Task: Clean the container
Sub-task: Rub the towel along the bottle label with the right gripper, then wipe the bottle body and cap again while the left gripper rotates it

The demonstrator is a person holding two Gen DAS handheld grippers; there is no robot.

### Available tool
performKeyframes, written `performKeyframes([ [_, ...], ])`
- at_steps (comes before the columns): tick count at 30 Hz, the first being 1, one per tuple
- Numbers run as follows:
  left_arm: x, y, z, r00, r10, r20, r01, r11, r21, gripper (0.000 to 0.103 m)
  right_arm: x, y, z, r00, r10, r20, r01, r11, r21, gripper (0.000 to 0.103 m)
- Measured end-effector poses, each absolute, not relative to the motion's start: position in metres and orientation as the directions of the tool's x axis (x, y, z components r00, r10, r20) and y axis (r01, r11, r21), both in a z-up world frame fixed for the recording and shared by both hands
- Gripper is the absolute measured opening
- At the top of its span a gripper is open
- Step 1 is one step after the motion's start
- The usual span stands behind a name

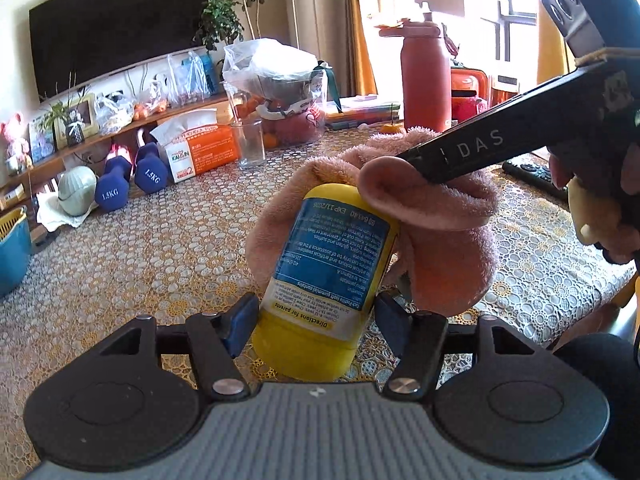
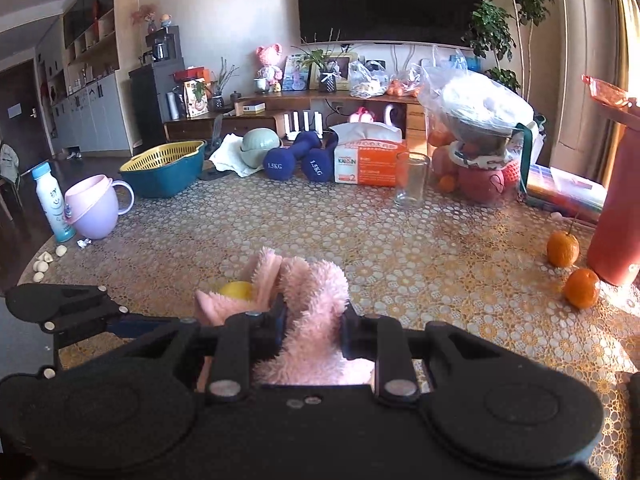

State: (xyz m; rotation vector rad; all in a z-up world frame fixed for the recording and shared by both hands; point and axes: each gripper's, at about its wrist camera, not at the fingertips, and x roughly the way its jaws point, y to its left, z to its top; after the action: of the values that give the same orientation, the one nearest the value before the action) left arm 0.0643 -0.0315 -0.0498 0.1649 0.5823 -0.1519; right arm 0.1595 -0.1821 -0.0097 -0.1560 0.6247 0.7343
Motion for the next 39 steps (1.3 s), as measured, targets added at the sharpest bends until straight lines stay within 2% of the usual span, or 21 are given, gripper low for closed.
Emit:
performKeyframes([
  [3, 0.063, -0.033, -0.049, 0.825, -0.089, -0.558, 0.19, 0.974, 0.126, 0.063, 0.159, -0.188, -0.012, 0.626, 0.519, -0.582, -0.631, 0.776, 0.013, 0.022],
  [7, 0.062, -0.033, -0.047, 0.818, -0.086, -0.569, 0.192, 0.973, 0.129, 0.063, 0.157, -0.207, 0.002, 0.657, 0.525, -0.541, -0.599, 0.799, 0.047, 0.022],
  [11, 0.062, -0.037, -0.046, 0.814, -0.079, -0.576, 0.197, 0.97, 0.145, 0.062, 0.137, -0.207, 0.026, 0.649, 0.59, -0.48, -0.658, 0.753, 0.036, 0.022],
  [15, 0.062, -0.042, -0.046, 0.811, -0.079, -0.579, 0.209, 0.965, 0.161, 0.058, 0.119, -0.193, 0.037, 0.567, 0.692, -0.447, -0.747, 0.661, 0.077, 0.022],
  [22, 0.061, -0.042, -0.047, 0.808, -0.08, -0.583, 0.208, 0.966, 0.155, 0.056, 0.117, -0.153, 0.008, 0.482, 0.701, -0.525, -0.804, 0.592, 0.053, 0.022],
  [27, 0.06, -0.04, -0.047, 0.81, -0.084, -0.58, 0.208, 0.966, 0.15, 0.056, 0.129, -0.153, -0.01, 0.498, 0.656, -0.566, -0.783, 0.621, 0.03, 0.022],
  [39, 0.06, -0.036, -0.047, 0.809, -0.097, -0.579, 0.193, 0.975, 0.107, 0.056, 0.164, -0.168, -0.021, 0.571, 0.576, -0.585, -0.699, 0.715, 0.022, 0.022],
])
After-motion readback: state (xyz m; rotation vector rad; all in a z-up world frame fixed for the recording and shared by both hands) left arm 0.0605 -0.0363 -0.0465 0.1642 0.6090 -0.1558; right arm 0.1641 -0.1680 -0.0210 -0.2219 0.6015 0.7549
